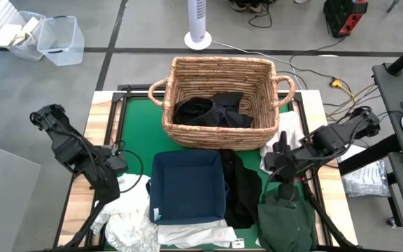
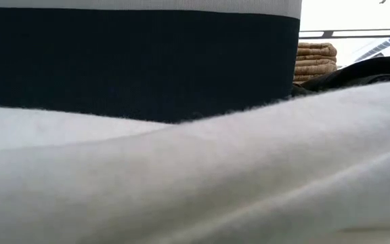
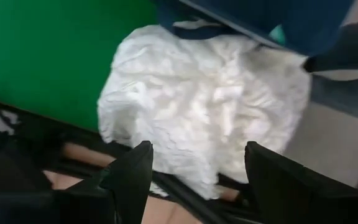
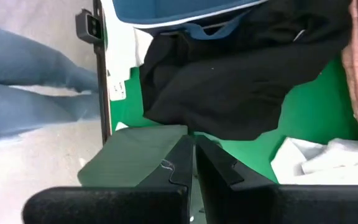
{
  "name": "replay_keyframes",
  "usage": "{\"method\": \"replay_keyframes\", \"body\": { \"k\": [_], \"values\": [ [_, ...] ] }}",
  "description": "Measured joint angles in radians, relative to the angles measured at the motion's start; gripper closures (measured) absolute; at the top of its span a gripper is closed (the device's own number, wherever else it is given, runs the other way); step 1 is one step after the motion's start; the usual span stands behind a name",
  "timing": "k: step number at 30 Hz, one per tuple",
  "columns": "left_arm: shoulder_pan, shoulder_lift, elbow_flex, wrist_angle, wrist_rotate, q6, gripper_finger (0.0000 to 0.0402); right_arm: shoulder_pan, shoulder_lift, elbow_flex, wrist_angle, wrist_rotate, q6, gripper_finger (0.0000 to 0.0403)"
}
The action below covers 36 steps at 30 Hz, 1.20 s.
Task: Sort clothes
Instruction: Put the left white blouse into the blue laundry organizer
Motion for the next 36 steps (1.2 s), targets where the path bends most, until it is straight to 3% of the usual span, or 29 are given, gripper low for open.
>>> {"method": "replay_keyframes", "body": {
  "k": [7,16,23,36],
  "values": [
    [-0.002,0.013,-0.100,0.008,-0.022,-0.046,0.0171,0.000,0.062,-0.001,0.042,0.079,-0.047,0.0390],
    [-0.001,-0.003,-0.271,0.132,-0.022,-0.174,0.0171,0.000,0.053,-0.001,0.114,0.152,-0.068,0.0390],
    [0.004,0.001,-0.359,0.172,0.060,-0.310,0.0171,0.000,0.034,-0.001,0.118,0.207,-0.059,0.0390],
    [0.004,0.001,-0.480,0.319,0.064,-0.407,0.0171,-0.003,0.035,-0.001,0.126,0.235,-0.051,0.0390]
  ]
}}
